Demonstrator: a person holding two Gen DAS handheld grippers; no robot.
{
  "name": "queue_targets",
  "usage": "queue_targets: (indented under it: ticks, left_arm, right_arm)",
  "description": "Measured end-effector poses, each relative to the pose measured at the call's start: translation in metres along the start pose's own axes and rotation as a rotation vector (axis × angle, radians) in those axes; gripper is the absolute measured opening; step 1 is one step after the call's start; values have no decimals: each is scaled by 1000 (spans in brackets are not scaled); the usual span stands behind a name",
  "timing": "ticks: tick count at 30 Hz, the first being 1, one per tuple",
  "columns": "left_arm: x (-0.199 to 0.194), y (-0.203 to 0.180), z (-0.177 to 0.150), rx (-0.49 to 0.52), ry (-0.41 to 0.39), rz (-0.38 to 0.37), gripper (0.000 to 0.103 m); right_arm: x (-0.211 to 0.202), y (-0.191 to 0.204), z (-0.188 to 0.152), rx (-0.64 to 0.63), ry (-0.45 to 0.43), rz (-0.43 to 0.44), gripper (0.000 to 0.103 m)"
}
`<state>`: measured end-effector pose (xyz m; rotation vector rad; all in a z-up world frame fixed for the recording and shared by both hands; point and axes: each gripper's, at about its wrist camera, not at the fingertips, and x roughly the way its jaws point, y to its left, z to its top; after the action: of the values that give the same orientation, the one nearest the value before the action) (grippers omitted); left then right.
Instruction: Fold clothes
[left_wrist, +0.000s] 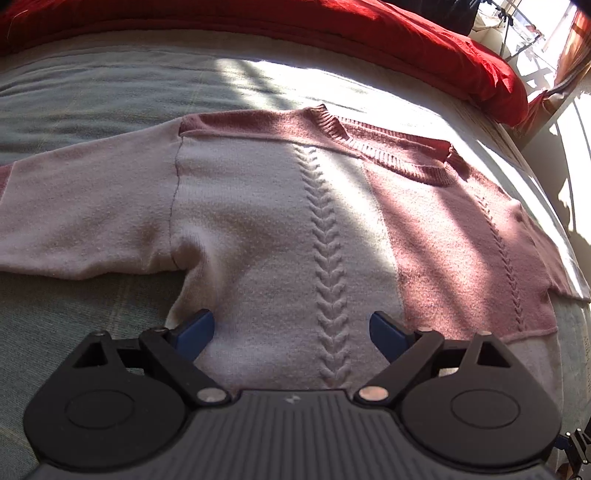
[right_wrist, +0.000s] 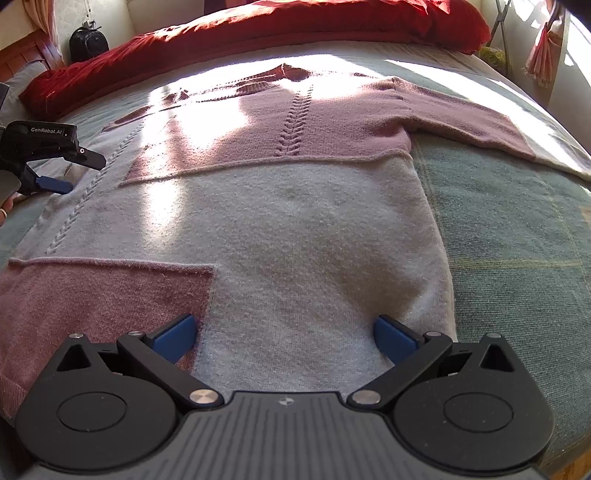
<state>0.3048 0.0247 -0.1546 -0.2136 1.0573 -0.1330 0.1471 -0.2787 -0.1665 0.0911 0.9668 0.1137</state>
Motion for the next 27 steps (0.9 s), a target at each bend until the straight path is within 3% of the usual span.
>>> queue_targets:
  ticks: [6,10,14,19,27]
  left_arm:
    - [-58,-23,-33,61,-72,-91,91]
    - [-80,-36,-62,124,-87,-107,91]
    - [-86,-27,-87,91,-95,-120,91]
    - [-89,-19,-100,72,-106,-70,91]
    - [-88,-19,-83,44,-95,16,91]
  right_arm:
    - [-7,9,13,2,7,-41,103]
    - [-26,23,24,-27,-91,-58,103]
    - [-34,35,33,-71,-194,-115,103]
    - [-13,37,54,-73,-249,-87,103]
    - [37,23,99,17,-284,-42,103]
